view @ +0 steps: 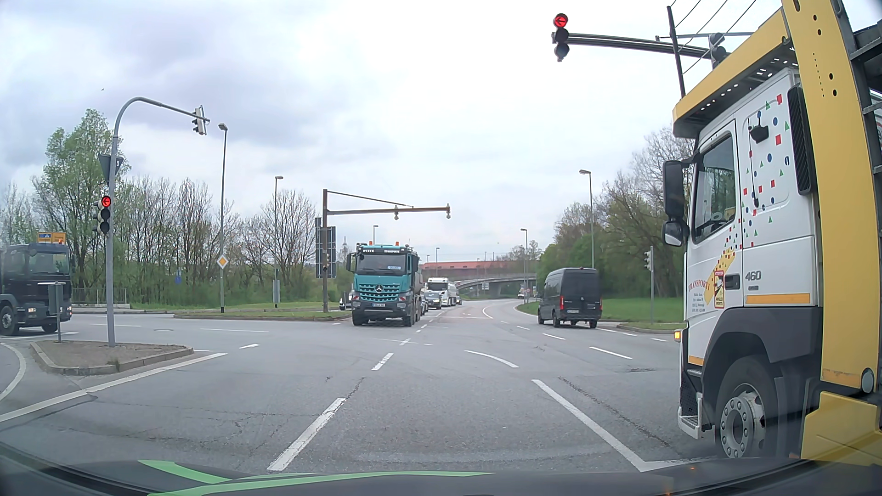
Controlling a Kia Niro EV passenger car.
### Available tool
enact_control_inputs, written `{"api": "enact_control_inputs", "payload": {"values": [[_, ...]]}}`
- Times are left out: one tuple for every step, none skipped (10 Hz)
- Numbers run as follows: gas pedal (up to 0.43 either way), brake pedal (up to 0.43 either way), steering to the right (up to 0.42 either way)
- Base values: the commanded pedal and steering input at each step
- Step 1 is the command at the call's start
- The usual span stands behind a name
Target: Follow the waypoints while adhering to traffic rules and regulations
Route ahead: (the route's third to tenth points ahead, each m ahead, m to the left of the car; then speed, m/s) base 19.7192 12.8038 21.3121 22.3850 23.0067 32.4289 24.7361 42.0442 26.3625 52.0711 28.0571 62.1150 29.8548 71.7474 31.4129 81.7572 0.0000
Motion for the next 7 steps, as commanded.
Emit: {"api": "enact_control_inputs", "payload": {"values": [[0.0, 0.311, 0.007], [0.0, 0.311, 0.007], [0.0, 0.311, 0.008], [0.0, 0.311, 0.008], [0.0, 0.311, 0.008], [0.0, 0.311, 0.008], [0.0, 0.311, 0.008]]}}
